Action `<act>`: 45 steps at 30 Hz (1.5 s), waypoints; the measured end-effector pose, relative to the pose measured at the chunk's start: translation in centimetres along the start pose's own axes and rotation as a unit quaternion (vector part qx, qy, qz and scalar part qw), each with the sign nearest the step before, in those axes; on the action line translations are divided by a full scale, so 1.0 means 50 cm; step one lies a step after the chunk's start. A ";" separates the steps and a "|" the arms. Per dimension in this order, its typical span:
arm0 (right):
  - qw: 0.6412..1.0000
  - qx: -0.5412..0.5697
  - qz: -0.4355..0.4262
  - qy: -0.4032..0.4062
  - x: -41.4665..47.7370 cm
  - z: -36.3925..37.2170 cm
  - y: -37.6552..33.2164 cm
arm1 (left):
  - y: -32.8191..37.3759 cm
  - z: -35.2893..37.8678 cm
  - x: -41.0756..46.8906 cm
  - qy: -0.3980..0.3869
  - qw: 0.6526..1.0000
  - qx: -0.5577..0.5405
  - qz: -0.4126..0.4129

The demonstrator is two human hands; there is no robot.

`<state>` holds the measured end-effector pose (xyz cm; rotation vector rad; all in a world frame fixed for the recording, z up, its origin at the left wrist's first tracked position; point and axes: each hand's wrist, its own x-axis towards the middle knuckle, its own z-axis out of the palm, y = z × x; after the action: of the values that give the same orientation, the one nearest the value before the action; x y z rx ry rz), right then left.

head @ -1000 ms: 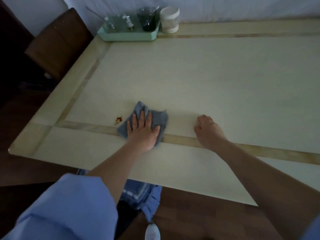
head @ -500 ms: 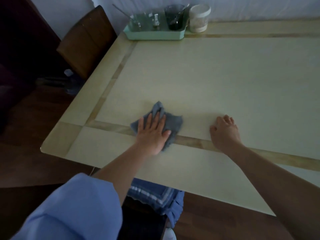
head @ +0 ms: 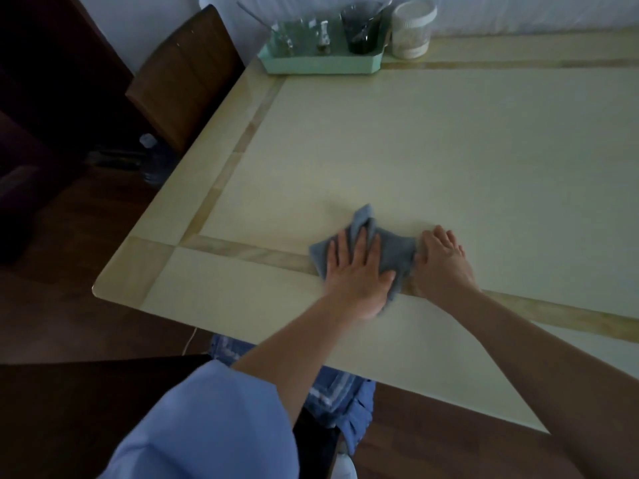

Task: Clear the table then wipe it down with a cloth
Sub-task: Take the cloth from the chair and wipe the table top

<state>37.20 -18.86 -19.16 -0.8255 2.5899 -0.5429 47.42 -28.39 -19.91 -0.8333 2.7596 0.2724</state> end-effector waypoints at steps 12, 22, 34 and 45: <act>0.997 -0.005 -0.073 -0.038 0.007 0.073 -0.152 | -0.439 -0.031 -0.042 -0.018 0.987 -0.002 -0.159; 0.988 0.028 -0.133 -0.068 -0.005 0.152 -0.318 | -0.383 -0.029 -0.045 0.002 0.993 -0.023 -0.113; 0.989 -0.020 -0.123 -0.079 0.012 0.195 -0.367 | -0.705 -0.060 -0.081 0.000 0.961 -0.052 -0.273; 0.979 0.012 -0.147 -0.142 -0.070 0.118 -0.318 | -0.441 -0.013 -0.171 -0.031 0.977 -0.058 -0.201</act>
<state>49.95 -30.19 -16.10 -1.1930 2.2125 -0.4946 66.63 -42.19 -19.20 -1.3602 2.4624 0.3744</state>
